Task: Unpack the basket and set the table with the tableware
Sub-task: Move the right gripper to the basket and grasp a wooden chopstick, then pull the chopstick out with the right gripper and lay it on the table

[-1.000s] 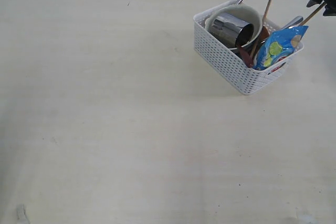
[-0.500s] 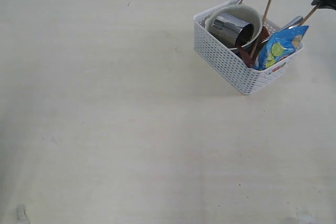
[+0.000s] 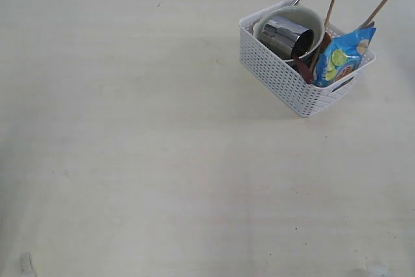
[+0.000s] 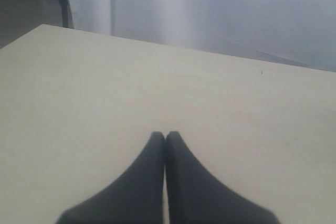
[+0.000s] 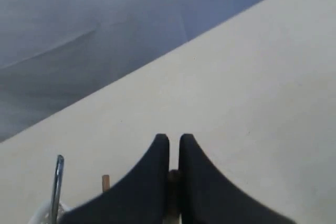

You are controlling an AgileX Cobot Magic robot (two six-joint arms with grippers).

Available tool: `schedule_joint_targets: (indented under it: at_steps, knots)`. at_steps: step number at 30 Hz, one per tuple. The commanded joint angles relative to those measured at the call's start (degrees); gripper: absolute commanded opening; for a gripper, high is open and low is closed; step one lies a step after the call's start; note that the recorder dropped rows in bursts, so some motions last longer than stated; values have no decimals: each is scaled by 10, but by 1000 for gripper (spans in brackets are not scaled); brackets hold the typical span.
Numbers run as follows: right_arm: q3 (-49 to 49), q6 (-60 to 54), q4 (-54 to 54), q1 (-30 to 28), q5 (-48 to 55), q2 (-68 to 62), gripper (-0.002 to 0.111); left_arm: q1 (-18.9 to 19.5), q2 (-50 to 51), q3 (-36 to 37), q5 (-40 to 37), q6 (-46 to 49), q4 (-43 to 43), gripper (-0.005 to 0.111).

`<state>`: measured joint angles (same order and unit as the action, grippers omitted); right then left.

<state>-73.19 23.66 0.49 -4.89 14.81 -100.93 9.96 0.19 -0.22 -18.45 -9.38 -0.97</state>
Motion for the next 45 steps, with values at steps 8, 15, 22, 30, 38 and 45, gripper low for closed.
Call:
schedule_joint_targets:
  at_steps: [8,15,22,30,38,45]
  knots:
    - [-1,-86,-10,-2,-51,103,0,2,-2,2,2,1,2,0]
    - [-2,-134,-10,5,-39,188,0,2,-2,2,2,1,2,0]
    - [-98,-177,-5,72,156,213,0,2,-2,2,2,1,2,0]
    - [-138,-175,44,216,291,165,0,2,-2,2,2,1,2,0]
    - [-99,-117,87,308,367,2,0,2,-2,2,2,1,2,0]
    - [-15,-109,96,325,296,-79,0,2,-2,2,2,1,2,0]
